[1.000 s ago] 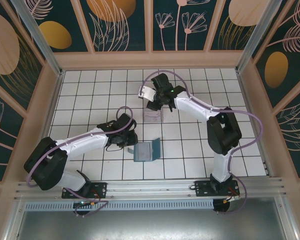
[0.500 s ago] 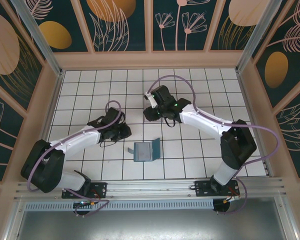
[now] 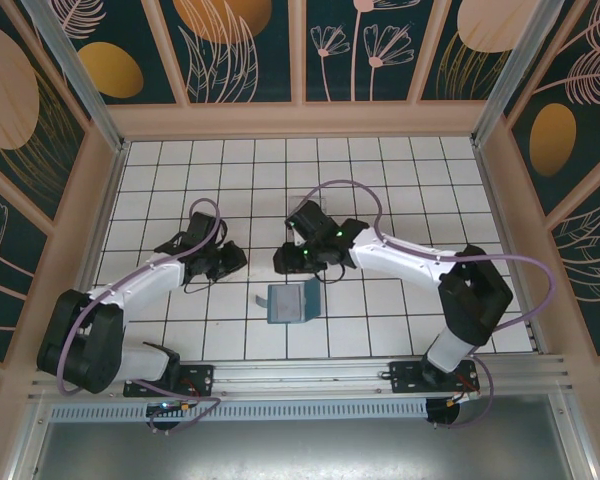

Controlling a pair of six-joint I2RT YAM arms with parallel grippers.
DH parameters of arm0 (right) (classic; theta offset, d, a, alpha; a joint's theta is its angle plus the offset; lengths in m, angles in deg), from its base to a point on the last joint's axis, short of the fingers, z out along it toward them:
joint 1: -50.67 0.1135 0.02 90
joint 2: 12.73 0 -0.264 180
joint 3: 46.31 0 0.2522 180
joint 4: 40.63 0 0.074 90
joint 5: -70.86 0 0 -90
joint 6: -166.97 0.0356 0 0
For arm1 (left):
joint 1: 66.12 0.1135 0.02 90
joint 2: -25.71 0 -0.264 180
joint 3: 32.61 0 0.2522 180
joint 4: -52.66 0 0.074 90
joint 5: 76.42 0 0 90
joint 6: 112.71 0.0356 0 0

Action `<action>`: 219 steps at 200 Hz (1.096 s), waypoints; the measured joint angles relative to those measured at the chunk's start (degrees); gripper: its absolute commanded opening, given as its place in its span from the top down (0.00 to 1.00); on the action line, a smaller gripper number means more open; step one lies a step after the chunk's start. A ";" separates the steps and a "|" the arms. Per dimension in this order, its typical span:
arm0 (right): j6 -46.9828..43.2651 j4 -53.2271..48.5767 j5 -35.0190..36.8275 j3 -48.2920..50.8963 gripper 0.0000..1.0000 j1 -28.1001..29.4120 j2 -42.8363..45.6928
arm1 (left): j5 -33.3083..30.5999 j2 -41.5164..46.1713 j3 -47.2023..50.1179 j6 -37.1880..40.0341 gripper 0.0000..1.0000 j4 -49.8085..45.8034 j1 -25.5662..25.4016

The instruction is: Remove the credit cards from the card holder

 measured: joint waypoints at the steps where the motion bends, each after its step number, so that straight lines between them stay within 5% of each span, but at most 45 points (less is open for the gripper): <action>1: 0.15 0.11 -0.15 0.04 0.54 0.07 -0.07 | 0.00 0.02 0.00 0.00 0.80 0.00 0.04; 85: 6.51 7.17 -9.09 1.31 0.52 3.76 -7.89 | 2.38 1.14 1.38 0.20 0.79 1.29 0.37; 219: 8.17 7.54 -9.81 2.49 0.52 5.64 -11.30 | 3.04 1.99 1.38 0.22 0.79 1.27 0.37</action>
